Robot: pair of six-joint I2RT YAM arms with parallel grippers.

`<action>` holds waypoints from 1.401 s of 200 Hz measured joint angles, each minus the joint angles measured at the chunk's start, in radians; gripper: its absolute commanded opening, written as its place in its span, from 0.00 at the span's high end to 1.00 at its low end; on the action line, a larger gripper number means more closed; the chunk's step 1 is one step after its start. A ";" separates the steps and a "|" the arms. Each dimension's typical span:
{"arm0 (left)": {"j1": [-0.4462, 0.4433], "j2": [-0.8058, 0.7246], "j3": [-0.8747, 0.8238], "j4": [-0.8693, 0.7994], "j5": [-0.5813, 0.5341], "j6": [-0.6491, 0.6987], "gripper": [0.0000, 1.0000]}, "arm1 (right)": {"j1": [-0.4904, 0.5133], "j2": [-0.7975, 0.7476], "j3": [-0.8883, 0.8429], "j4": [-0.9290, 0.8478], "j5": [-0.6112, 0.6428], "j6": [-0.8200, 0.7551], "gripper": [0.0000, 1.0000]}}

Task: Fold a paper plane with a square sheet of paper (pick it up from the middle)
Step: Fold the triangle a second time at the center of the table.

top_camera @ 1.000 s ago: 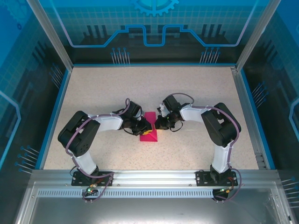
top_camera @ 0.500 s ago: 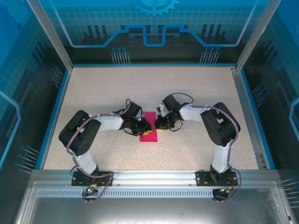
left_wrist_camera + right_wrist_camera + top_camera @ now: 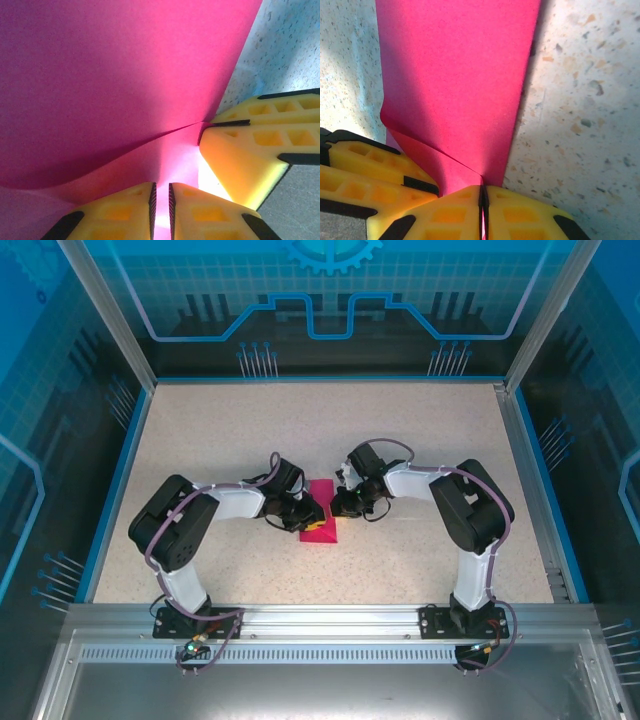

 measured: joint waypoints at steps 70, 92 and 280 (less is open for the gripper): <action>0.000 0.003 0.001 -0.003 0.000 0.000 0.83 | 0.000 -0.042 0.002 -0.029 0.034 0.001 0.83; 0.000 0.003 0.001 -0.003 -0.001 0.000 0.83 | 0.000 -0.082 0.002 -0.034 0.050 0.001 0.83; 0.000 -0.003 0.025 -0.039 -0.015 0.004 0.86 | 0.050 0.015 0.063 -0.099 0.080 -0.007 0.89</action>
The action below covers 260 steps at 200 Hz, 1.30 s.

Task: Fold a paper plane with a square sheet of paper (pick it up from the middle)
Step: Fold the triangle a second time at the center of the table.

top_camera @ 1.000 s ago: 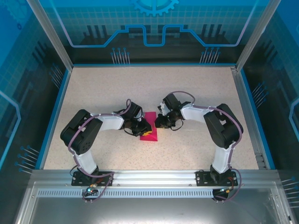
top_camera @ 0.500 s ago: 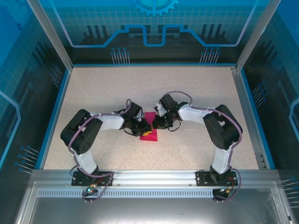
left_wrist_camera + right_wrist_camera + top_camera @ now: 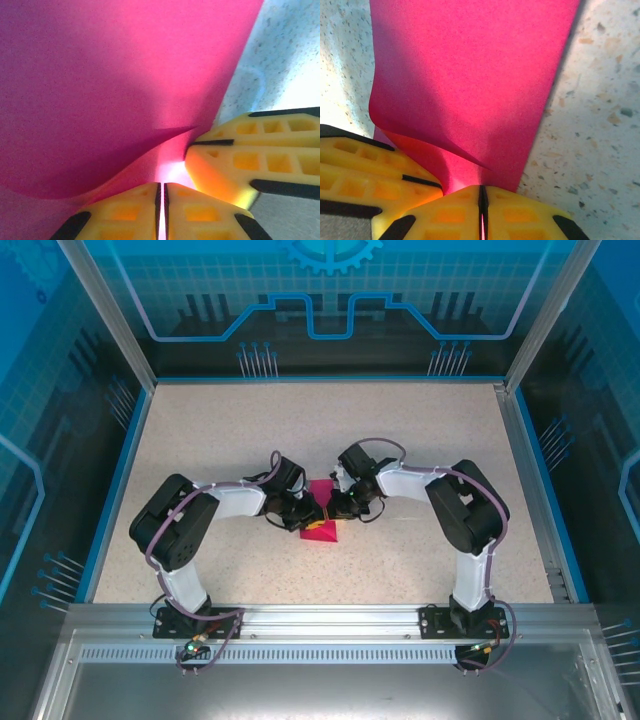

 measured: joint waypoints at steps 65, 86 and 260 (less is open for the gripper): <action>0.000 -0.050 0.049 -0.076 -0.109 0.026 0.86 | 0.000 0.005 0.010 -0.018 0.008 -0.015 0.89; 0.000 -0.041 0.049 -0.093 -0.124 0.026 0.86 | 0.000 0.005 0.011 -0.020 0.010 -0.015 0.90; 0.064 -0.049 0.032 -0.170 -0.267 0.018 0.85 | 0.005 0.011 0.020 -0.032 0.022 -0.034 0.90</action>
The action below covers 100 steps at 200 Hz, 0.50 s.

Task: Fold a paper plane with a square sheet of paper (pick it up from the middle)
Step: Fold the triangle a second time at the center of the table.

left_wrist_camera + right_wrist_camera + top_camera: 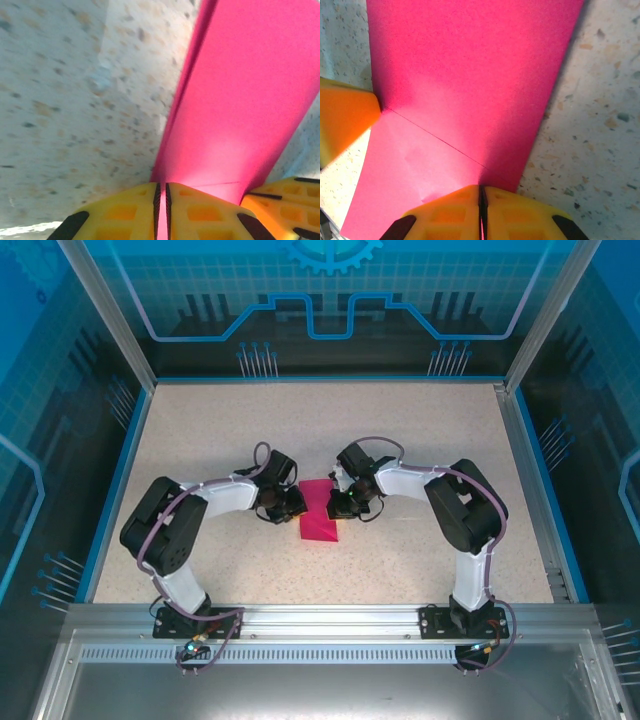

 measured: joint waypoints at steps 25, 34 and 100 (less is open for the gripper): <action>0.010 -0.032 -0.008 -0.004 -0.005 0.007 0.85 | 0.001 0.000 0.002 -0.002 0.003 0.000 0.90; 0.007 -0.054 -0.008 -0.004 -0.001 0.011 0.85 | 0.002 0.000 0.002 -0.003 0.005 0.000 0.90; -0.050 -0.100 -0.008 0.045 0.065 0.030 0.87 | 0.002 0.000 0.003 -0.004 0.006 0.000 0.90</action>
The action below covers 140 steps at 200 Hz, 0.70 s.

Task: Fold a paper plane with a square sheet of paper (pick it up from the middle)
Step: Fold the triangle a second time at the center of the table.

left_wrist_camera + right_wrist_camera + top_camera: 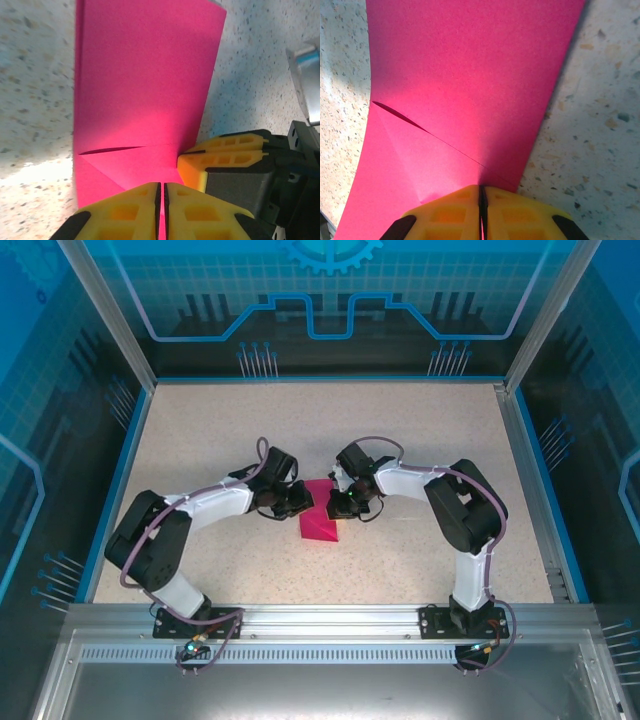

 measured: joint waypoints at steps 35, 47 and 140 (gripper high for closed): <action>-0.014 0.073 0.000 0.023 0.040 -0.003 0.88 | 0.000 0.000 0.000 0.000 -0.001 0.000 0.90; -0.014 0.087 0.000 0.025 0.050 -0.003 0.88 | 0.000 0.000 0.000 0.000 -0.002 0.000 0.90; -0.014 0.128 0.000 0.037 0.069 -0.003 0.88 | 0.000 -0.021 -0.023 0.034 -0.034 0.000 0.88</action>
